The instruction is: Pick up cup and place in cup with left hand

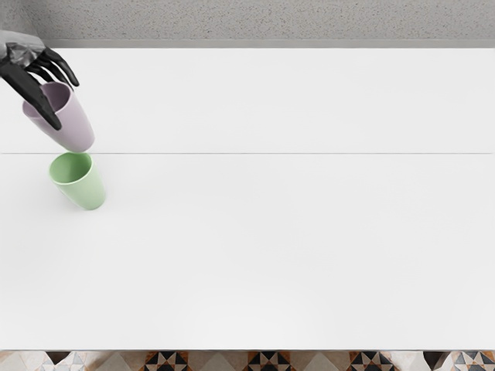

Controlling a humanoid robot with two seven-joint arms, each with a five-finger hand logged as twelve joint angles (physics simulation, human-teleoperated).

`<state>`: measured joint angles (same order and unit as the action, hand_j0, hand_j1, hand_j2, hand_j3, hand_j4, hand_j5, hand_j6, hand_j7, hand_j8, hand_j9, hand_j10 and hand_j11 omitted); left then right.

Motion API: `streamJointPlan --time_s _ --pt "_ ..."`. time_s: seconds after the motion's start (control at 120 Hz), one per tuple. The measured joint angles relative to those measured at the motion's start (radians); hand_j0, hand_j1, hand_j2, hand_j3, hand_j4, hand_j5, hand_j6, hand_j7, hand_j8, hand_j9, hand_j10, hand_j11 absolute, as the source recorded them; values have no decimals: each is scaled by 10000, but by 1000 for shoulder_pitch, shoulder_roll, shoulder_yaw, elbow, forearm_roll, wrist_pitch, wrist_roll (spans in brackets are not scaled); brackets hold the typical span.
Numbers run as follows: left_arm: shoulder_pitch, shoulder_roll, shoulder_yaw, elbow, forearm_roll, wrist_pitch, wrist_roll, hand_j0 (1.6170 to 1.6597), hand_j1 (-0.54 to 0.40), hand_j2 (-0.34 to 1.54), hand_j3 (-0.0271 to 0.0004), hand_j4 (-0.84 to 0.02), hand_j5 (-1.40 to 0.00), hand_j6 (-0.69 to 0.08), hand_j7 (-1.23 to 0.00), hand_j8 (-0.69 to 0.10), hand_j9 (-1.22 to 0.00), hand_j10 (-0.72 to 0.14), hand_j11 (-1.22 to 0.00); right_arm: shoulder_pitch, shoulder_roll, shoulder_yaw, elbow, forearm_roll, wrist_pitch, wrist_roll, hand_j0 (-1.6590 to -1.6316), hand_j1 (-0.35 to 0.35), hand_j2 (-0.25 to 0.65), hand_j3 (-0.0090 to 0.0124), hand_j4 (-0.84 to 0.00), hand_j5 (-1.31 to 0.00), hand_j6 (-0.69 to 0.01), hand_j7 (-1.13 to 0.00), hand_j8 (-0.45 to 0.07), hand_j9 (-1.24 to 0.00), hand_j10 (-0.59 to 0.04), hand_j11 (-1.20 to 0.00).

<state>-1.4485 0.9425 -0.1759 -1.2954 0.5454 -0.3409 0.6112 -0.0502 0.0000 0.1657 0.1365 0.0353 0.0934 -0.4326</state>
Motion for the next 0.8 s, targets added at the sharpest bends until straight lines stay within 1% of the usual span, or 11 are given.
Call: streamJointPlan --time_s 0.042,0.05,0.075,0.15,0.2,0.267,0.292,0.367,0.517,0.683,0.8 --pt "0 6 0 -6 -3 0 0 16546 -1047 4545 0 -6201 -9013 -4472 -8876 -3004 -8752 -3673 -8639 1 0 0 0 0 0 0 -16581 -3491 1 0 -1 0 -2 0 -1 0 0 0" --pt "1 8 0 -7 -3 1 0 16546 -1092 4614 0 -6218 -8991 -4447 -8850 -3293 -8753 -3667 -8637 1 0 0 0 0 0 0 -16581 -3491 1 0 -1 0 -2 0 -1 0 0 0" --pt "1 11 1 -9 -3 1 0 16548 -1085 4668 0 -6238 -8981 -4395 -8810 -3294 -8750 -3738 -8634 1 0 0 0 0 0 0 -16581 -3491 1 0 -1 0 -2 0 -1 0 0 0" --pt "0 28 2 -20 -5 1 0 16552 -1498 4700 0 -6219 -9061 -4112 -8848 -2885 -8752 -3510 -8640 2 0 0 0 0 0 0 -16581 -3491 0 0 -1 0 -3 0 -2 0 -1 0" --pt "1 40 3 -28 -6 1 0 16558 -1738 5285 0 -6259 -9037 -3923 -8823 -2797 -8643 -3805 -8642 2 0 0 0 0 0 0 -16581 -3491 1 0 -1 0 -2 0 -1 0 0 0" --pt "1 45 4 -38 -7 2 -1 16562 -2007 5744 0 -6316 -8996 -3908 -8779 -2908 -8588 -3692 -8680 2 0 0 0 0 0 0 -16581 -3491 1 0 -1 0 -2 0 -1 0 0 0" --pt "1 54 4 -42 -8 2 0 16562 -2070 5729 0 -6309 -9030 -3892 -8844 -2694 -8637 -3613 -8696 2 0 0 0 0 0 0 -16581 -3491 1 0 -1 0 -2 0 -1 0 0 0" --pt "2 69 6 -53 -8 1 0 16563 -2130 5532 0 -6335 -9069 -3764 -8940 -2677 -8675 -3460 -8726 2 0 0 1 0 0 0 -16581 -3491 1 0 -1 0 -2 0 -1 0 0 0" --pt "8 84 7 -67 -10 1 0 16570 -2676 6262 0 -6380 -9145 -3384 -8963 -2336 -8723 -3078 -8758 3 0 0 1 0 0 -1 -16581 -3491 1 0 0 0 -1 0 -1 0 0 0" --pt "12 112 8 -85 -10 1 0 16567 -2727 6509 0 -6444 -9148 -3491 -8938 -2531 -8735 -3198 -8800 3 0 0 2 0 1 -1 -16581 -3491 1 0 -1 0 -2 0 -1 0 0 0" --pt "16 126 9 -100 -10 0 0 16567 -2805 6869 0 -6403 -9311 -3482 -9046 -2406 -8811 -3330 -8843 3 0 0 2 0 1 -1 -16581 -3491 1 0 0 0 -1 0 -1 0 0 0"
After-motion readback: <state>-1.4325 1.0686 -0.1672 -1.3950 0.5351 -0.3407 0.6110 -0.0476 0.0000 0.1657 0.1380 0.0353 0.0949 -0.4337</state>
